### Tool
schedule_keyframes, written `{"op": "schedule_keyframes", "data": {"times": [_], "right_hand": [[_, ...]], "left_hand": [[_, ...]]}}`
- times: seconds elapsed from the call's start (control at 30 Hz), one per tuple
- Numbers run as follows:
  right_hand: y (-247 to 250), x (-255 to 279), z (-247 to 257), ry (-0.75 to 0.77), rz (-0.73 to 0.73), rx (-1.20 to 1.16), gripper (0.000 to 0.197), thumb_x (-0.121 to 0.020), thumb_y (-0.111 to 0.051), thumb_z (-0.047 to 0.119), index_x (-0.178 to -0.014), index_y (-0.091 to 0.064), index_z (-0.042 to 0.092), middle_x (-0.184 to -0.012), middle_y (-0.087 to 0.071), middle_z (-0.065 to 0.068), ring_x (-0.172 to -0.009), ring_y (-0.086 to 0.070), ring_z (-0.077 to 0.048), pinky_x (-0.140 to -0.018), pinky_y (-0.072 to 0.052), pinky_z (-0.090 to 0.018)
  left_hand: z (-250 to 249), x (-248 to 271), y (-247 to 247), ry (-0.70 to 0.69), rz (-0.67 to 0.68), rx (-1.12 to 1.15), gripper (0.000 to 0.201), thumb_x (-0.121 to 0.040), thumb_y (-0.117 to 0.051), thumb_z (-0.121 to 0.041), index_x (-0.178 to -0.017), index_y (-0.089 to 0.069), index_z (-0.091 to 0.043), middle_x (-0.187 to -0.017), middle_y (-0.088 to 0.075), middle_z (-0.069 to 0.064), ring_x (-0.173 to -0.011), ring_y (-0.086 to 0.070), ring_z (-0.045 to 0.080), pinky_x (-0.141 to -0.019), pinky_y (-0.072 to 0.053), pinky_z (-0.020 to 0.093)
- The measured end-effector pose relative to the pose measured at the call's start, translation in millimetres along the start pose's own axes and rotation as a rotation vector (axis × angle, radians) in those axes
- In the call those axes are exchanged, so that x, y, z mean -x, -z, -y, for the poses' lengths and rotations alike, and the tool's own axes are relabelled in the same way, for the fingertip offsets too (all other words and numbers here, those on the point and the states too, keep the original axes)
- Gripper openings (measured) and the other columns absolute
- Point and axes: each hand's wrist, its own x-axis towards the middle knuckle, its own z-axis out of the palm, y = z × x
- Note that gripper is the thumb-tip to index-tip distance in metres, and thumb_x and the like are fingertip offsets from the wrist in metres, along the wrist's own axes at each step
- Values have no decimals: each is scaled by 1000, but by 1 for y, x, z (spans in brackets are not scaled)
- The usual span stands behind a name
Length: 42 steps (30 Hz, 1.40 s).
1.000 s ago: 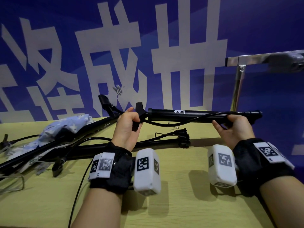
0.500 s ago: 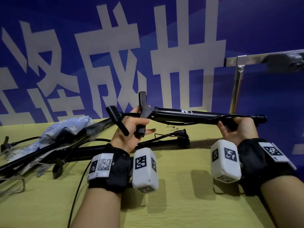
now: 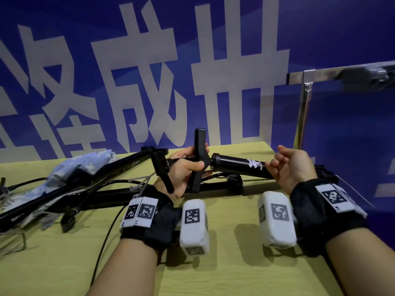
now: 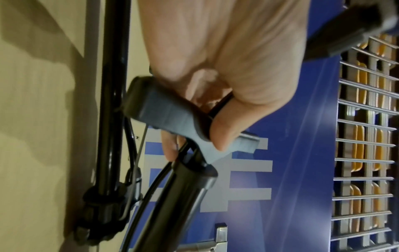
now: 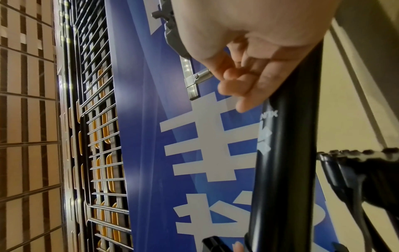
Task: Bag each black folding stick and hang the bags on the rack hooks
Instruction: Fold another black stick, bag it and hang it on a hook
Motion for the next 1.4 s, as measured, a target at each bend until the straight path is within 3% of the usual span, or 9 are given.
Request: {"op": "schedule_keyframes", "data": {"times": [0.3, 0.5, 0.6, 0.7, 0.9, 1.0, 1.2, 1.33, 1.4], "right_hand": [[7, -12, 1, 174, -147, 349, 24, -90, -40, -2, -80, -52, 15, -69, -43, -2, -55, -43, -14, -42, -48, -18], [13, -14, -6, 309, -165, 1089, 30, -79, -45, 5, -82, -62, 30, -97, -56, -2, -116, -44, -30, -101, -37, -43], [11, -8, -6, 227, 0, 1535, 38, -82, -50, 7, -106, -58, 36, -106, -45, -3, -125, -32, -29, -110, -20, -46], [11, -11, -9, 222, 71, 1589, 42, -79, -58, 8, -112, -58, 34, -101, -49, 1, -127, -34, -27, -115, -6, -51], [16, -10, -8, 283, 123, 1578, 38, -76, -69, 16, -108, -60, 35, -106, -60, 2, -121, -40, -25, -115, -9, -49], [15, -10, -9, 300, 168, 1594, 35, -76, -71, 23, -107, -60, 37, -103, -61, 6, -115, -46, -23, -110, -16, -43], [11, -14, -8, 248, 161, 1654, 39, -77, -66, 23, -112, -58, 40, -103, -62, 5, -109, -46, -22, -102, -20, -37], [3, -16, -1, 111, 260, 1758, 38, -81, -59, 21, -111, -53, 43, -108, -60, 2, -112, -44, -22, -102, -21, -38], [-8, -18, 11, -48, 372, 1747, 31, -84, -56, 19, -108, -52, 39, -108, -59, 3, -105, -50, -18, -95, -36, -33]], "left_hand": [[-2, -2, 10, -7, -26, 151, 35, -91, -33, 11, -101, -59, -9, -93, -61, 4, -89, -61, 17, -64, -58, 30], [-2, -3, 21, 45, -114, 216, 26, -92, -38, 1, -99, -62, -8, -87, -68, 5, -72, -70, 13, -66, -58, 30], [-1, -4, 25, 112, -199, 306, 19, -92, -43, -2, -100, -60, -1, -90, -65, 12, -80, -67, 22, -61, -58, 33], [0, -5, 28, 163, -285, 323, 24, -92, -48, -3, -113, -57, 2, -96, -62, 17, -88, -62, 26, -62, -58, 38], [-1, -13, 32, 110, -298, 237, 16, -92, -49, -16, -98, -58, -4, -100, -62, 13, -92, -61, 25, -81, -53, 42], [-6, -21, 42, 123, -362, 202, 14, -91, -52, -20, -95, -60, -9, -91, -61, 7, -78, -57, 20, -75, -47, 33], [-22, -46, 56, -76, -529, 386, 29, -90, -41, 10, -83, -45, -18, -81, -49, 1, -72, -57, 13, -78, -49, 28], [-20, -52, 55, -176, -633, 157, 20, -88, -54, 1, -93, -44, -16, -72, -49, 1, -38, -46, 3, -38, -36, 16], [-17, -57, 56, -168, -627, -7, 17, -88, -56, -3, -94, -46, -15, -60, -42, -2, -31, -32, 3, -33, -26, 15]]}}
